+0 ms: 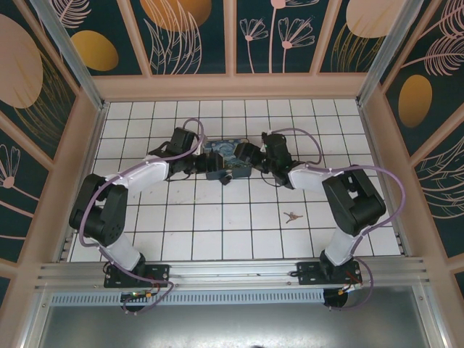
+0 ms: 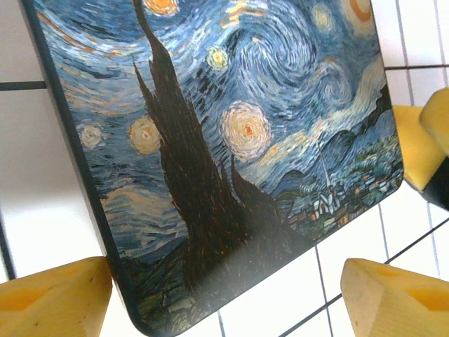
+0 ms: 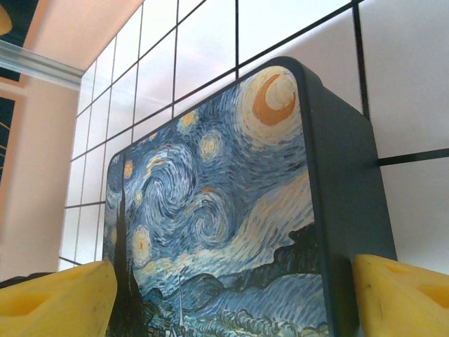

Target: Unlock the padlock with the key

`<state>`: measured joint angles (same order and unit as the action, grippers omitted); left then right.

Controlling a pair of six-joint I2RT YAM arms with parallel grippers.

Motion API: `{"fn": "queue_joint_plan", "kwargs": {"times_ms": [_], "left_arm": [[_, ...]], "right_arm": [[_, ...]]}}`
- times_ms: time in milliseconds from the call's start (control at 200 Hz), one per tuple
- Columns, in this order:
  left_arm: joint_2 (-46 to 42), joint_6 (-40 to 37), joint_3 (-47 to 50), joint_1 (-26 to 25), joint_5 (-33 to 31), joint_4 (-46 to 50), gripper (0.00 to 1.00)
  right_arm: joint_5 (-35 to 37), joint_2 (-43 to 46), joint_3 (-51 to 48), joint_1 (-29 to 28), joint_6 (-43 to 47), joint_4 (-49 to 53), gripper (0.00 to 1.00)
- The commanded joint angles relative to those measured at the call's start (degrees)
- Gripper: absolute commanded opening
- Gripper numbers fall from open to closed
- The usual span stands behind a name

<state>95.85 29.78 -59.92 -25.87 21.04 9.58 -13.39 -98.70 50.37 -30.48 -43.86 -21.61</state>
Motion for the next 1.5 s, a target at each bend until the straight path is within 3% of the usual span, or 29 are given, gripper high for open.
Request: {"fn": "queue_joint_plan", "kwargs": {"times_ms": [0, 200, 335, 420, 596, 606, 631, 741, 806, 936, 1031, 1166, 1346, 1496], "left_arm": [[0.39, 2.86, -1.16, -1.78, 3.88, -6.53, 0.85], [0.16, -1.64, -3.35, -1.73, -6.32, 1.05, 0.86], [-4.35, -3.21, -3.87, -1.73, -15.71, 5.83, 0.87], [-8.43, -5.49, -2.22, -3.09, -20.22, 8.56, 0.87], [-12.01, -11.08, -1.80, -9.06, -35.90, 16.51, 0.88], [-12.01, -11.66, -1.92, -9.08, -36.33, 16.76, 0.93], [-11.92, -13.83, -2.08, -9.11, -37.43, 16.91, 0.99], [-10.58, -22.81, -1.69, -8.96, -45.94, 13.60, 0.99], [-9.93, -22.96, -1.03, -8.93, -51.65, 9.32, 0.99], [-9.23, -17.30, -2.99, -8.90, -59.73, 7.26, 0.99], [-6.40, -14.68, -8.77, -8.84, -55.74, 14.23, 0.99], [-6.19, -6.72, -10.17, -10.59, -37.24, 21.20, 0.86], [-9.20, 5.01, -6.98, -22.72, -39.24, 23.41, 0.83], [-8.84, 14.66, -7.39, -32.39, -33.87, 18.68, 0.72]], "right_arm": [[-4.57, 2.49, -1.36, -1.16, 1.71, 1.52, 0.86], [-3.34, 6.24, -2.64, 0.73, 3.13, 5.06, 0.86], [-1.13, 13.97, -4.65, 2.37, 4.48, 10.53, 0.87], [1.09, 19.89, -6.58, 3.08, 4.86, 17.44, 0.84], [6.58, 32.41, -13.20, 4.55, 0.60, 35.99, 0.72], [6.85, 33.19, -13.68, 4.68, 0.22, 37.07, 0.72], [7.65, 35.14, -14.67, 4.87, -0.60, 39.64, 0.71], [10.61, 42.37, -18.46, 5.37, -2.96, 49.61, 0.60], [10.78, 45.39, -20.20, 5.52, -4.92, 54.10, 0.51], [11.66, 51.14, -22.64, 5.47, -8.09, 58.21, 0.51], [13.95, 50.96, -22.62, 5.52, -6.73, 59.74, 0.51], [14.00, 49.78, -24.43, 5.69, -7.78, 58.04, 0.45], [12.27, 49.44, -26.94, 5.60, -8.19, 53.29, 0.37], [13.29, 49.46, -27.78, 5.50, -7.10, 52.80, 0.36]]}}
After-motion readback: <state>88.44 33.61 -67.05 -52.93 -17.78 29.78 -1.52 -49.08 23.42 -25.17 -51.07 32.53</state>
